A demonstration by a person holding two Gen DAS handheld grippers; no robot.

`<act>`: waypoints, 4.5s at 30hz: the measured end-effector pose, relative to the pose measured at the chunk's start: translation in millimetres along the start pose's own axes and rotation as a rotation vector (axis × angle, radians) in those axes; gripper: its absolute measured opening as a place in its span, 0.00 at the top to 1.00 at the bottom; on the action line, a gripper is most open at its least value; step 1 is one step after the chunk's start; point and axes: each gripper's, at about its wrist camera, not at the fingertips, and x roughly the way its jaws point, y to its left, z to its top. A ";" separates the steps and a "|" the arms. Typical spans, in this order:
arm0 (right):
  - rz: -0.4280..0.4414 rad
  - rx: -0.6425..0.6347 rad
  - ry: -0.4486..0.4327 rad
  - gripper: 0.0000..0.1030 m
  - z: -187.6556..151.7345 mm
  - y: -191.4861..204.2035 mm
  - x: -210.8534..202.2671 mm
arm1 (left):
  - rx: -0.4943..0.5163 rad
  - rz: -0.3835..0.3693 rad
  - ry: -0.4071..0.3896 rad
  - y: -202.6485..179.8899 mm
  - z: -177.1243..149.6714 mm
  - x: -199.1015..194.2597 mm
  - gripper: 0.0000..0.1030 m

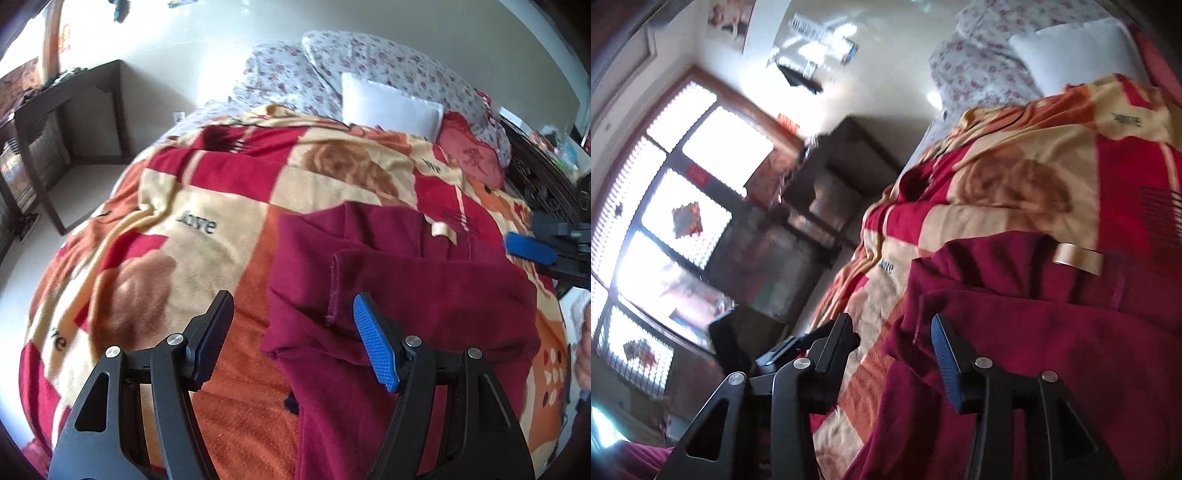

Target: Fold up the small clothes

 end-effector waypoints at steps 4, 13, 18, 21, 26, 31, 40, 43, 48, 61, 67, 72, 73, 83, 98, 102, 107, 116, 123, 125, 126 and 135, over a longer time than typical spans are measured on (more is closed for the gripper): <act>-0.112 0.008 -0.114 0.58 -30.0 -14.0 -56.2 | 0.040 -0.020 0.055 -14.6 -1.0 27.1 0.34; -0.582 0.071 -0.205 0.58 -126.7 -72.4 -130.3 | 0.069 0.001 0.128 -40.3 6.3 88.3 0.35; -0.708 -0.042 -0.118 0.58 -142.5 -83.7 -104.2 | 0.020 -0.043 0.159 -40.0 14.4 94.2 0.73; -0.683 -0.048 -0.170 0.68 -139.3 -89.9 -99.5 | 0.009 -0.066 0.153 -37.3 21.1 83.7 0.85; -0.700 -0.072 -0.250 0.93 -134.2 -70.3 -118.3 | 0.002 -0.109 0.131 -25.6 28.5 60.2 0.90; -0.680 -0.131 -0.128 0.94 -154.6 -49.8 -116.9 | -0.016 -0.074 0.141 -6.8 23.9 60.7 0.90; -0.693 0.012 -0.095 0.86 -170.5 -76.0 -132.2 | -0.117 -0.202 0.201 0.3 8.8 65.9 0.90; -0.699 0.022 -0.113 0.77 -172.6 -71.1 -138.1 | -0.106 -0.199 0.209 -8.6 8.2 70.4 0.90; -0.686 0.021 -0.128 0.77 -169.4 -64.8 -136.2 | -0.065 -0.185 0.203 -28.5 6.9 76.9 0.73; -0.634 0.074 -0.143 0.76 -174.2 -75.0 -135.4 | 0.018 -0.125 0.219 -44.7 12.3 102.7 0.62; -0.636 0.070 -0.153 0.76 -173.0 -74.7 -136.5 | 0.107 -0.108 0.215 -56.0 8.9 103.0 0.64; -0.642 0.066 -0.166 0.76 -171.1 -73.4 -138.4 | 0.077 -0.137 0.196 -48.1 15.4 90.2 0.90; -0.642 0.058 -0.163 0.76 -170.7 -72.2 -138.0 | 0.061 -0.156 0.184 -43.9 19.5 82.9 0.92; -0.622 -0.014 -0.163 0.76 -154.2 -58.9 -122.4 | -0.023 -0.191 0.139 -3.8 41.1 53.2 0.95; -0.622 0.021 -0.167 0.72 -162.1 -62.6 -129.6 | 0.129 -0.097 0.232 -62.4 0.9 94.6 0.62; -0.623 0.039 -0.161 0.71 -164.4 -69.7 -130.3 | 0.149 -0.086 0.202 -67.6 -0.4 93.1 0.74; -0.619 0.022 -0.164 0.71 -161.4 -67.5 -128.8 | 0.066 -0.182 0.175 -52.7 22.7 74.1 0.92; -0.563 0.004 -0.120 0.71 -151.4 -72.4 -97.4 | 0.001 -0.129 0.180 -9.2 26.0 73.9 0.92; -0.564 0.050 -0.157 0.71 -138.1 -76.9 -110.0 | 0.008 -0.118 0.186 -12.7 18.3 80.4 0.91; -0.579 0.034 -0.200 0.71 -125.0 -74.8 -116.9 | 0.002 -0.116 0.190 -12.8 18.4 83.7 0.91; -0.584 0.029 -0.198 0.71 -118.9 -76.1 -115.4 | -0.007 -0.111 0.192 -12.6 17.9 85.7 0.90; -0.666 0.107 -0.147 0.71 -97.9 -118.5 -95.7 | -0.039 -0.107 0.197 -2.5 11.3 71.6 0.81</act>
